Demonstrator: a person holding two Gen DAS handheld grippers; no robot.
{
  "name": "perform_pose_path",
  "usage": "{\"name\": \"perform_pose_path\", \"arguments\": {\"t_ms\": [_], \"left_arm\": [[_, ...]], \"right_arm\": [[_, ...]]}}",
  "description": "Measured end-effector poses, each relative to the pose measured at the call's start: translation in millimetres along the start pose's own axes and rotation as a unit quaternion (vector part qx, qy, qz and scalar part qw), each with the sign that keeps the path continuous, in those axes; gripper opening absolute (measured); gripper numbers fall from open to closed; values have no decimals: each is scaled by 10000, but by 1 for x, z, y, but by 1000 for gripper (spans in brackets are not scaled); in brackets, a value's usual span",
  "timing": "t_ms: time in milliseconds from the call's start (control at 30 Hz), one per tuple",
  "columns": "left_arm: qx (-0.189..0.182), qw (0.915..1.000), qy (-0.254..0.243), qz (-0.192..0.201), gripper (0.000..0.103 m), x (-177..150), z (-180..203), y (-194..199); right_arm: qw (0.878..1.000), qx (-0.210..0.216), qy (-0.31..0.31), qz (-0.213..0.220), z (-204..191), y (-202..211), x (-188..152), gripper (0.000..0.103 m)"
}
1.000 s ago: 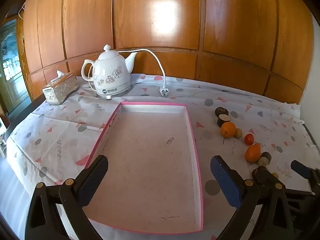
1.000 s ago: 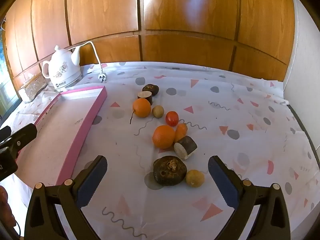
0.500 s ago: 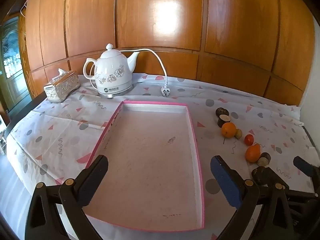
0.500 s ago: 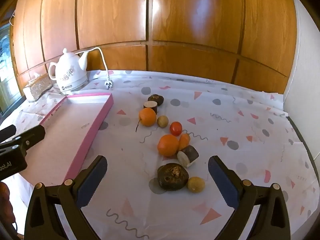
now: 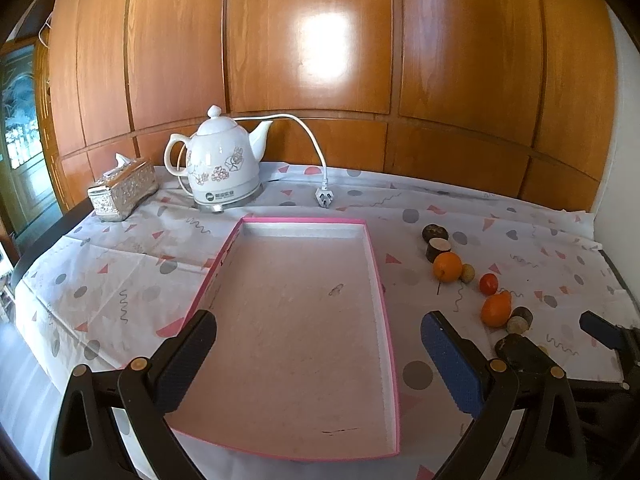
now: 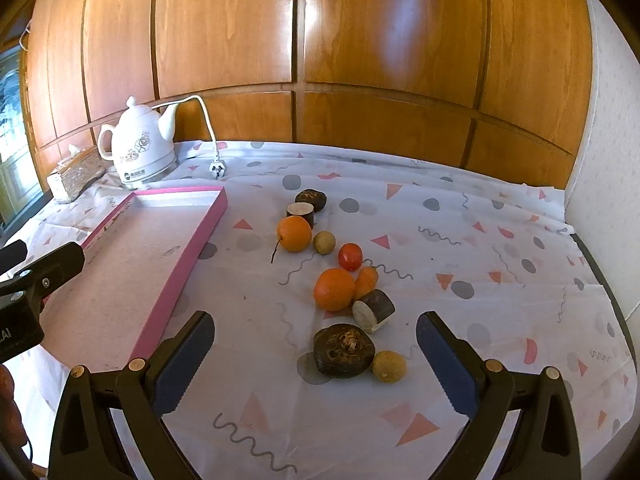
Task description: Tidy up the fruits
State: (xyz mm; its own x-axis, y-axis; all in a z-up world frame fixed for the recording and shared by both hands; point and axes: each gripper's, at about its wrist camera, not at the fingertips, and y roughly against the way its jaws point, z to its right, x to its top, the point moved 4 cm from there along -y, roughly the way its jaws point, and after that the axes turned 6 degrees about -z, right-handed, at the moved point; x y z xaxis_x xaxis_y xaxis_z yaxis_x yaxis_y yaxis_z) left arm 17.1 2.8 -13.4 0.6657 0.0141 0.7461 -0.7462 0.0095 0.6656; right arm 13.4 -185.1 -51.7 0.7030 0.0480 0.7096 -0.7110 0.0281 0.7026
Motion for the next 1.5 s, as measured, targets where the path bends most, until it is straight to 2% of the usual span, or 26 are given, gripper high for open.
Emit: {"name": "perform_pose_path", "arguments": {"t_ms": [1067, 1167, 1233, 1267, 1400, 1467, 1500], "left_arm": [[-99, 9998, -96, -105, 103, -3, 9, -3], [-211, 9996, -116, -151, 103, -3, 11, -5], [-423, 9988, -104, -227, 103, -4, 13, -8], [-547, 9981, -96, -254, 103, -4, 14, -9], [-1068, 9937, -108, -333, 103, -6, 23, -11], [-1156, 9924, -190, -367, 103, -7, 30, -12], [-1216, 9915, -231, -411, 103, -8, 34, -13]], "right_arm": [[10000, 28, -49, -57, 5, -3, -1, 103], [9999, 59, -71, -143, 9, -6, -4, 103], [9997, 69, -71, -233, 14, -10, -6, 102], [9994, 103, -108, -306, 17, -12, -8, 102], [9966, 187, -465, -660, 45, -21, -23, 87], [9943, 232, -646, -816, 60, -26, -32, 77], [9935, 229, -694, -867, 65, -28, -36, 68]]}}
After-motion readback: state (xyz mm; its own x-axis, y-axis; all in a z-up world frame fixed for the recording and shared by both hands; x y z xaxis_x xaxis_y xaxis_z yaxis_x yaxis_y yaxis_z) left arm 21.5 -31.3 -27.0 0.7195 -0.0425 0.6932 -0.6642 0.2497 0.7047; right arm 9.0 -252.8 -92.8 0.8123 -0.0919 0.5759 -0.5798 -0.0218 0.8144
